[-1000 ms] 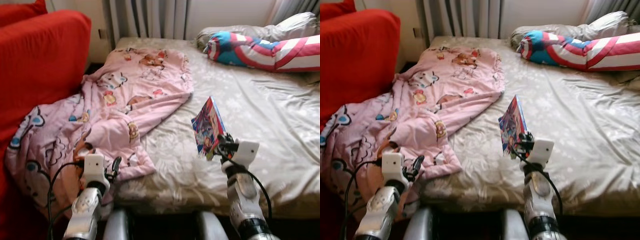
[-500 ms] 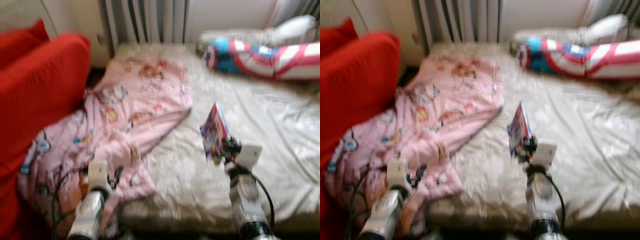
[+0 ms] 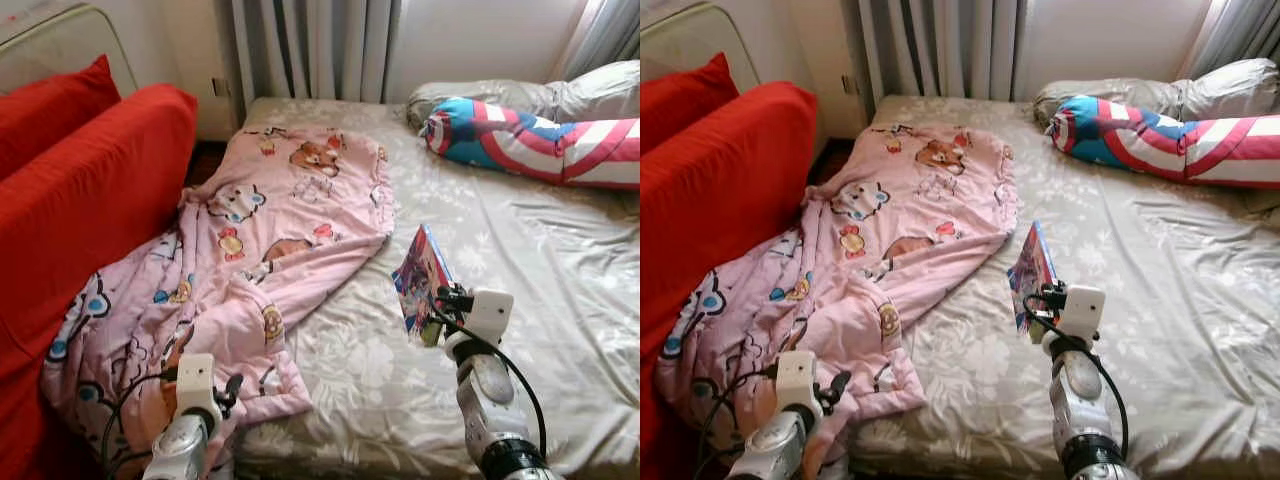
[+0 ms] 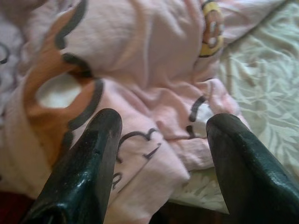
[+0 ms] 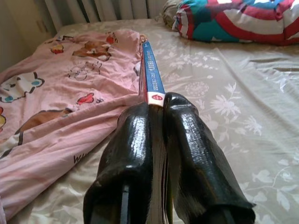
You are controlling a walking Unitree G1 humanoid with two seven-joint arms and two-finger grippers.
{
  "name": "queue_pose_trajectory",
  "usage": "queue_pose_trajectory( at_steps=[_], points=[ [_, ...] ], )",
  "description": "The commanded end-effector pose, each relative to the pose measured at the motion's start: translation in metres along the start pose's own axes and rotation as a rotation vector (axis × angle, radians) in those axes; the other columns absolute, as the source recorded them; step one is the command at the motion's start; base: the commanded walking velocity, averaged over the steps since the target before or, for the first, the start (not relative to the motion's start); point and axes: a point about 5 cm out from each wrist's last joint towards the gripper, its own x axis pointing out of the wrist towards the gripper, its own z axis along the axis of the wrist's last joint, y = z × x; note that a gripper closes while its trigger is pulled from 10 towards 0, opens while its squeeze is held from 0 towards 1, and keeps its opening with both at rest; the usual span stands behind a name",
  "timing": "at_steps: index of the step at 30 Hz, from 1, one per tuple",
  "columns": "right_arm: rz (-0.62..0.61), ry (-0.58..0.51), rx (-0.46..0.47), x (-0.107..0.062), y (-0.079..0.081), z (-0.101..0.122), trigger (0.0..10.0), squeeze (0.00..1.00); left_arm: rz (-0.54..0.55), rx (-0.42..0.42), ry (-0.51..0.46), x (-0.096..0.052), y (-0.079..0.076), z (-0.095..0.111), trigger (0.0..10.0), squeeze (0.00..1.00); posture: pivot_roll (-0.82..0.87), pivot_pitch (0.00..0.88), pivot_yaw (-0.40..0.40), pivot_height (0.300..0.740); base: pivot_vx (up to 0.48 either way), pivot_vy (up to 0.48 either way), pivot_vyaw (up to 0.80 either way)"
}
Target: Clean up the room
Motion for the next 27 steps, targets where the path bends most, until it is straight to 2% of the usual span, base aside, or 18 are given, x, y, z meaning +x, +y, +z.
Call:
queue_pose_trajectory(
  at_steps=[1, 9, 17, 19, 22, 27],
  points=[
    [0.013, -0.057, -0.015, 0.004, 0.004, 0.011, 10.0, 0.00, 0.016, 0.002, 0.036, -0.001, 0.004, -0.005, 10.0, 0.00, -0.08, 0.000, -0.022, 0.740, 0.000, 0.000, 0.00],
    [0.008, -0.071, -0.008, 0.006, 0.010, 0.013, 10.0, 0.00, 0.024, 0.022, 0.105, -0.003, 0.005, -0.015, 10.0, 0.00, -0.08, 0.000, -0.008, 0.740, 0.000, 0.000, 0.00],
    [-0.005, -0.073, -0.001, 0.007, 0.011, 0.013, 10.0, 0.00, 0.005, 0.019, 0.106, -0.002, 0.000, -0.016, 10.0, 0.00, -0.08, 0.000, -0.004, 0.740, 0.000, 0.000, 0.00],
    [-0.016, -0.062, 0.025, 0.007, 0.010, 0.013, 10.0, 0.00, 0.003, 0.018, 0.106, -0.003, -0.002, -0.018, 10.0, 0.00, -0.09, 0.000, -0.005, 0.740, 0.000, -0.321, -0.80],
    [-0.011, -0.076, 0.009, 0.007, 0.010, 0.014, 10.0, 0.00, 0.005, 0.017, 0.108, -0.003, -0.002, -0.019, 10.0, 0.00, -0.08, 0.000, -0.006, 0.740, 0.000, -0.301, -0.68],
    [-0.002, -0.071, 0.001, 0.007, 0.013, 0.012, 10.0, 0.00, 0.008, 0.013, 0.109, -0.004, -0.002, -0.020, 10.0, 0.00, -0.08, 0.000, -0.007, 0.740, 0.000, -0.336, 0.00]
  ],
)
